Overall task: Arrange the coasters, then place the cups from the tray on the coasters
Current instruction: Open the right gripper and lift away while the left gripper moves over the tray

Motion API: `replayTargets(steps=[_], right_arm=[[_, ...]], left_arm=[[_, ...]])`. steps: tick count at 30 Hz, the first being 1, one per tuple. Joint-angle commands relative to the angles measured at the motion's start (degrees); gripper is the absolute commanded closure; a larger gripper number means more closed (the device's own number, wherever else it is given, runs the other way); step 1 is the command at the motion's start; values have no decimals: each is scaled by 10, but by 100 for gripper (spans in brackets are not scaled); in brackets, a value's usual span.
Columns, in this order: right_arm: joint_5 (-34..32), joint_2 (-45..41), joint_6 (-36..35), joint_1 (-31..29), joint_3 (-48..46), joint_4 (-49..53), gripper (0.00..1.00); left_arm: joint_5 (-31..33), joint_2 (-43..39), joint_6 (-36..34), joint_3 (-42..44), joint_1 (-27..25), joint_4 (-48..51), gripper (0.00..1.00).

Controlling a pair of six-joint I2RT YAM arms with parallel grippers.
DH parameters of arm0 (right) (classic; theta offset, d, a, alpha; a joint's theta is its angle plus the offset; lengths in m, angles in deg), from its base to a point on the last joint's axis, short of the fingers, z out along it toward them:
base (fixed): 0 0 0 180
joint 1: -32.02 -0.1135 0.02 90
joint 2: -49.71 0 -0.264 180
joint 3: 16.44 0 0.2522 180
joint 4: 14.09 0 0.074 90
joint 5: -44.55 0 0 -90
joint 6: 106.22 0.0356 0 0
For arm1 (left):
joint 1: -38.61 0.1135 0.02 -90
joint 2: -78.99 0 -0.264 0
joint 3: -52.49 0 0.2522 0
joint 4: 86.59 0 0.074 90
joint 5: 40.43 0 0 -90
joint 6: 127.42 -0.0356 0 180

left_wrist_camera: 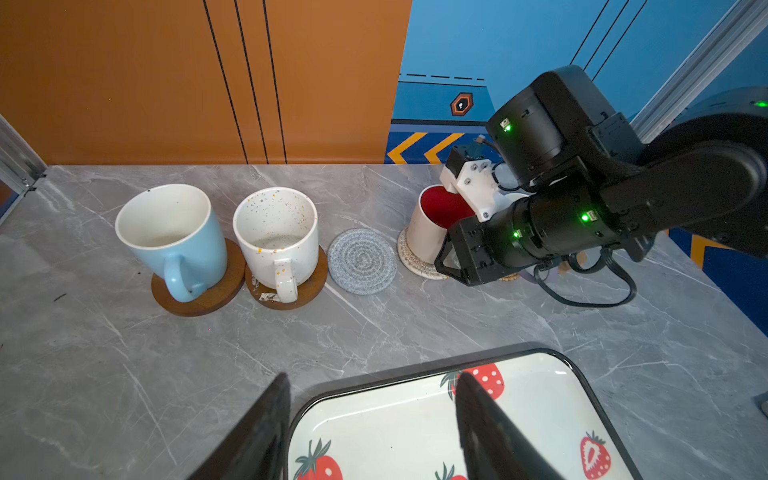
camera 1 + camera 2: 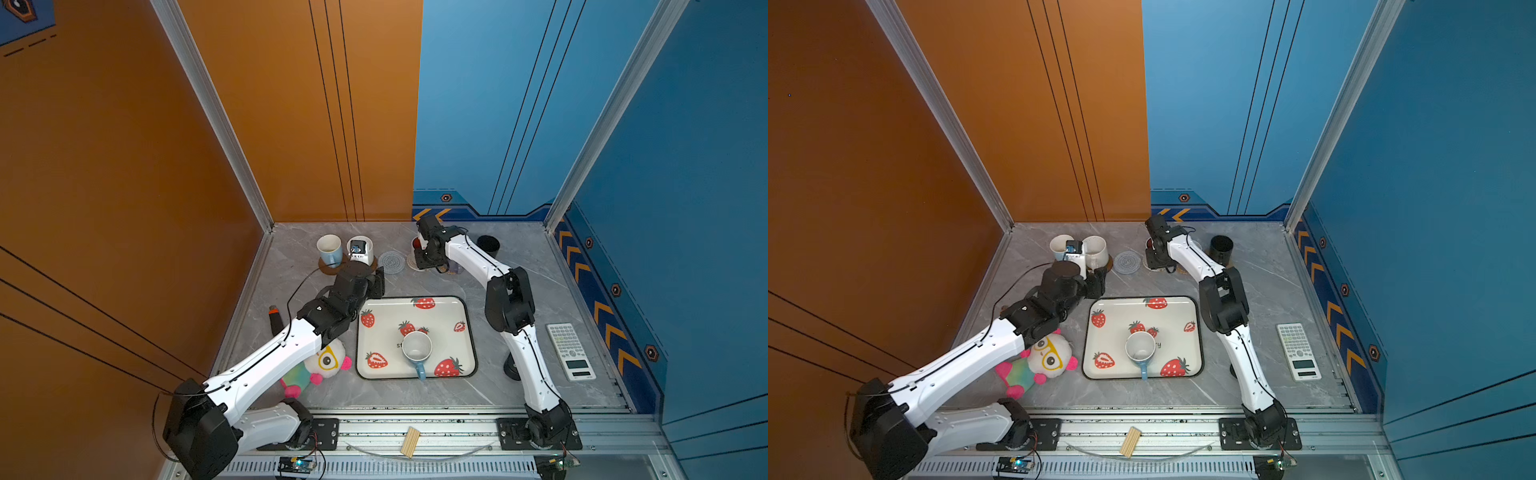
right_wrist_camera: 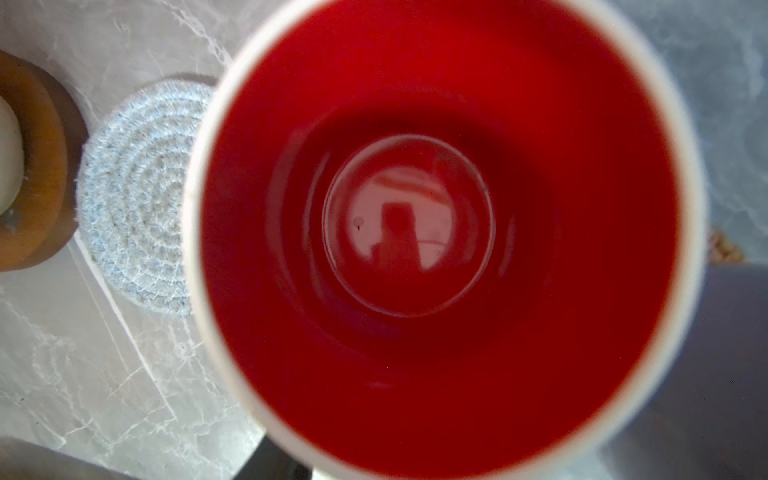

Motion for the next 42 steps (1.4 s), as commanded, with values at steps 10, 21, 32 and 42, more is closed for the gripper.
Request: replayTargets(steps=[10, 21, 32, 42], right_arm=[[-78, -178, -16, -27, -116, -1, 47], [-205, -462, 43, -88, -406, -192, 41], [-301, -637, 138, -142, -588, -265, 39], [-290, -693, 152, -121, -646, -281, 37]], left_arm=[[-21, -33, 8, 7, -3, 12, 36], [-52, -16, 12, -15, -27, 12, 35], [-122, 34, -40, -123, -82, 111, 29], [-190, 18, -25, -127, -154, 216, 27]])
